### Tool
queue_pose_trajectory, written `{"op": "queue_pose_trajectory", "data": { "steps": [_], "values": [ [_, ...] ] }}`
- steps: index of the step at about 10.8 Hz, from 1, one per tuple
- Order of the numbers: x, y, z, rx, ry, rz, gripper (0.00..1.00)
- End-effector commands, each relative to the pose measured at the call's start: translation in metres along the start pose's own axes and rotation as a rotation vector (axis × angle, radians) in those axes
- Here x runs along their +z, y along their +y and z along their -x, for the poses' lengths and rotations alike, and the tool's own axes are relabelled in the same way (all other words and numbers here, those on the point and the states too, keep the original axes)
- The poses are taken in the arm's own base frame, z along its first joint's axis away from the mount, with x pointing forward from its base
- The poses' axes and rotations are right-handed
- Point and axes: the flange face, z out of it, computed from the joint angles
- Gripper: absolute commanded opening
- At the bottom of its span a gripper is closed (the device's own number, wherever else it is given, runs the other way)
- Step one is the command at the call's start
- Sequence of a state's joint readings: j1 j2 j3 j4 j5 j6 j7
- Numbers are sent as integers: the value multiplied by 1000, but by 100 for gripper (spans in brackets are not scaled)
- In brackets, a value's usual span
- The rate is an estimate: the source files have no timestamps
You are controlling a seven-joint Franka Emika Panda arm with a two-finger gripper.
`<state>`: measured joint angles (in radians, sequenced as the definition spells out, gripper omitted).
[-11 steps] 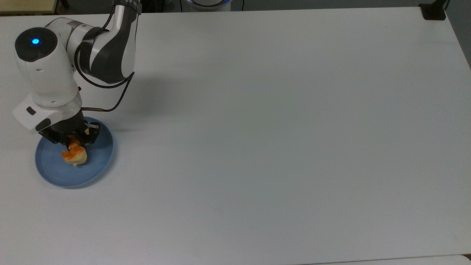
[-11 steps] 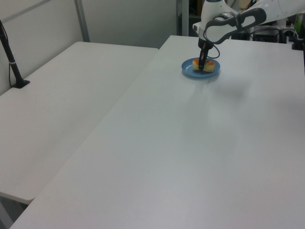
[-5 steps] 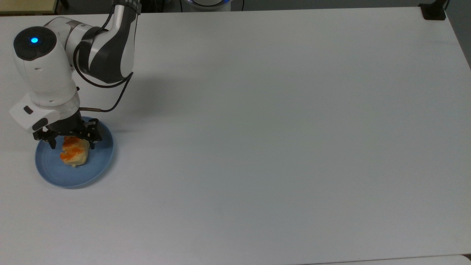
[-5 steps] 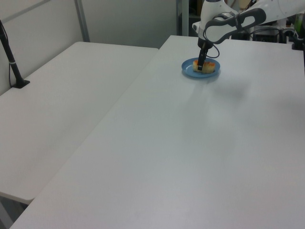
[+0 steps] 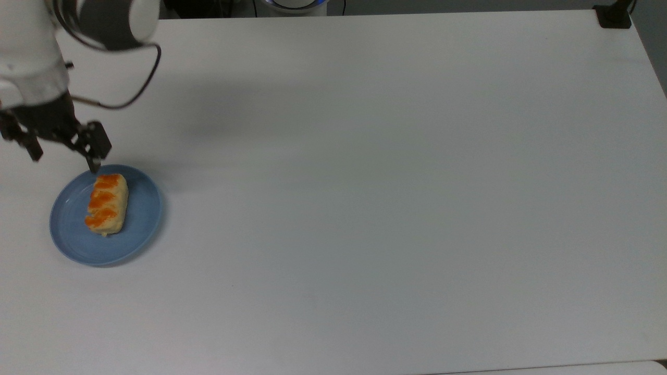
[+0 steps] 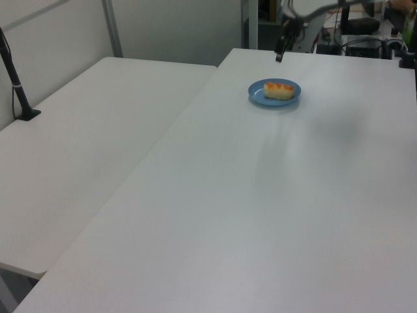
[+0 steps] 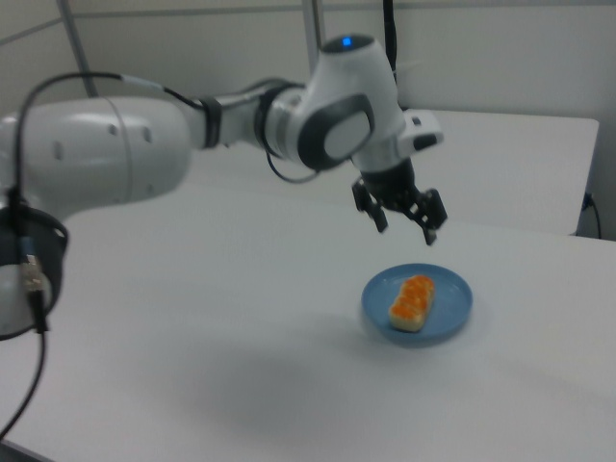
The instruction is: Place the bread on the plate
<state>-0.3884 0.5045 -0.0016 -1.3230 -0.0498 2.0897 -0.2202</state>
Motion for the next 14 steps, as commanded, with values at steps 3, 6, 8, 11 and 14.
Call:
{"op": "queue_pose_trajectory", "data": {
  "steps": [3,6,8,11,14],
  "values": [
    [-183,-13,72,174,-89,-181,100],
    [-234,-55,107,263,-176,-196,100],
    [-240,-94,118,297,-203,-206,100],
    [-240,-116,117,206,-192,-204,100],
    [-221,-118,102,-9,-101,-164,100]
  ]
}}
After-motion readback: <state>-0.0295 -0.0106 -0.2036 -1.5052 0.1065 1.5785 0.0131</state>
